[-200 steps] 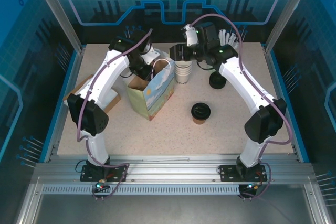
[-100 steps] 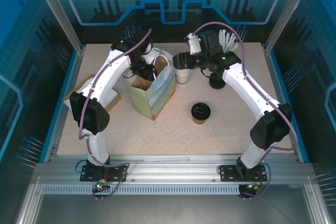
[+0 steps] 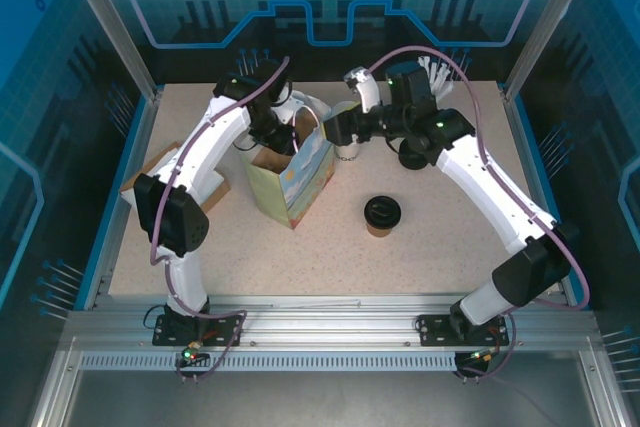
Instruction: Pack the takeout coffee
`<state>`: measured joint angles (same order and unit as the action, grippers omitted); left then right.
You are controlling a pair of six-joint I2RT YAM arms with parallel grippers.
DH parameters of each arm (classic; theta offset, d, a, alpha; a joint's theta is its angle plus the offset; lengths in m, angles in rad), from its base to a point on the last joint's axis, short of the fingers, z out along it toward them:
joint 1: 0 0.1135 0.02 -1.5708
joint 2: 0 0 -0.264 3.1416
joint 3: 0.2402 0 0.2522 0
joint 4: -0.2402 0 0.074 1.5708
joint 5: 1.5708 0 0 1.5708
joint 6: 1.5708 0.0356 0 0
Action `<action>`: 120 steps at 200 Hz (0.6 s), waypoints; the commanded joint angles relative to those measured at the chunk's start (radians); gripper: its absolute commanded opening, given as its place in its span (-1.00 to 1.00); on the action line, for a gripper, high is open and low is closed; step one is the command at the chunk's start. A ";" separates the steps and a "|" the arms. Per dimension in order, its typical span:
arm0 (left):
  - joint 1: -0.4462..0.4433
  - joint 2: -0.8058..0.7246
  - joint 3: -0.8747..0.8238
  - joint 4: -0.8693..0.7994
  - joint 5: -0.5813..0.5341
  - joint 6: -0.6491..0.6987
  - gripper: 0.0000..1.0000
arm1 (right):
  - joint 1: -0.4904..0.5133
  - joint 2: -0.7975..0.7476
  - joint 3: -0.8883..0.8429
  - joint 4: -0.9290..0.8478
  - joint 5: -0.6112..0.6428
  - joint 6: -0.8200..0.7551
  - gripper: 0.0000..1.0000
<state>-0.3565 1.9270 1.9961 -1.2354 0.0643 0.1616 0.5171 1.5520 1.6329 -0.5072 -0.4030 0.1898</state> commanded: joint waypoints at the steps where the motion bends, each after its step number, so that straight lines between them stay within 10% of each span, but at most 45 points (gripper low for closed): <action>1: -0.002 -0.040 0.002 0.002 0.003 -0.010 -0.40 | 0.042 0.060 0.098 0.006 -0.052 -0.054 0.31; 120: -0.002 -0.045 0.004 0.005 -0.001 -0.007 -0.40 | 0.052 0.238 0.292 -0.082 0.037 -0.103 -0.57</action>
<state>-0.3565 1.9217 1.9961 -1.2324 0.0643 0.1585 0.5644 1.7824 1.8900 -0.5766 -0.3798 0.1036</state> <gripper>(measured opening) 0.304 0.249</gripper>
